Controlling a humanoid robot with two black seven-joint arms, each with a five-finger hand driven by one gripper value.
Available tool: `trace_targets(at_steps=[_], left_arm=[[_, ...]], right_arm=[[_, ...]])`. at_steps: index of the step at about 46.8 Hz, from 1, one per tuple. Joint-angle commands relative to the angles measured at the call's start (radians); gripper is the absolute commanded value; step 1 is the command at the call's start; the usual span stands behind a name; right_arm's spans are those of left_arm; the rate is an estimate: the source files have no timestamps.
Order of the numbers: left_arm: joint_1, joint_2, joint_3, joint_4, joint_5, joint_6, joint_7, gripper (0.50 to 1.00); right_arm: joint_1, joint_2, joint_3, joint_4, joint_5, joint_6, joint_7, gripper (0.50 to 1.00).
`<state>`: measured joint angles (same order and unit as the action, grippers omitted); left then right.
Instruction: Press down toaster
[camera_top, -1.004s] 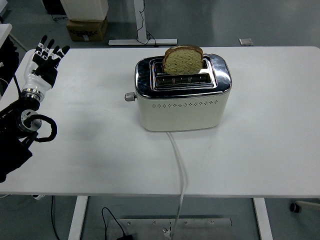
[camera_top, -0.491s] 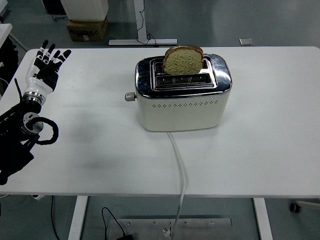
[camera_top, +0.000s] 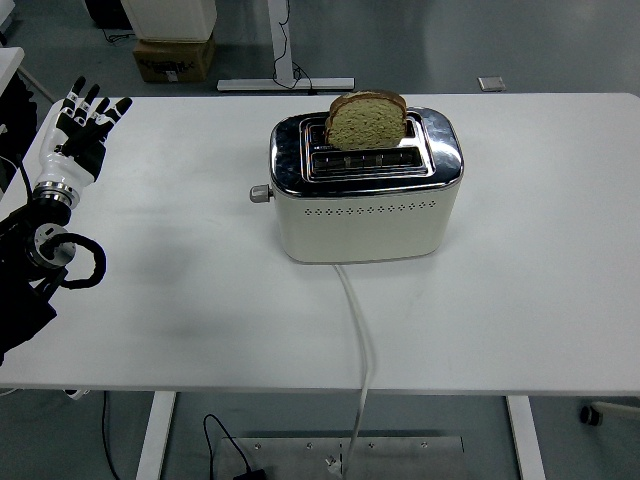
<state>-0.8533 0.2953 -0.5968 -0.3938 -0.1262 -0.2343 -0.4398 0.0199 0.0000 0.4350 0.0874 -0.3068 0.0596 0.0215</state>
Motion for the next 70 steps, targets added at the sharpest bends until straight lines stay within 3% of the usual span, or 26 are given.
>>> trace_targets(at_steps=[1, 15, 25, 32, 37, 58, 70], left_arm=[[0.0, 0.001, 0.003, -0.002, 0.007, 0.0, 0.001, 1.0], [-0.001, 0.059, 0.008, -0.003, 0.155, 0.0, 0.001, 1.0], [-0.003, 0.078, 0.009, -0.005, 0.175, -0.005, -0.002, 1.0], [-0.001, 0.07, 0.014, -0.008, 0.241, -0.085, -0.004, 1.0], [-0.003, 0.084, 0.017, -0.008, 0.257, -0.094, -0.004, 1.0], [0.0, 0.232, 0.02, -0.02, 0.407, -0.089, -0.03, 1.0], [0.031, 0.393, 0.032, -0.21, 0.428, -0.097, -0.04, 1.0]], right_arm=[[0.0, 0.0, -0.001, 0.0, 0.0, 0.0, 0.0, 0.998], [0.0, 0.0, -0.001, 0.0, 0.0, 0.0, 0.0, 0.998], [0.0, 0.0, -0.001, 0.0, 0.0, 0.0, 0.0, 0.998], [0.0, 0.0, 0.001, 0.0, 0.0, 0.0, 0.0, 0.998], [0.0, 0.0, -0.001, 0.0, 0.0, 0.0, 0.0, 0.998], [0.0, 0.0, -0.001, 0.0, 0.0, 0.0, 0.0, 0.998], [0.0, 0.0, -0.001, 0.0, 0.0, 0.0, 0.0, 0.998]])
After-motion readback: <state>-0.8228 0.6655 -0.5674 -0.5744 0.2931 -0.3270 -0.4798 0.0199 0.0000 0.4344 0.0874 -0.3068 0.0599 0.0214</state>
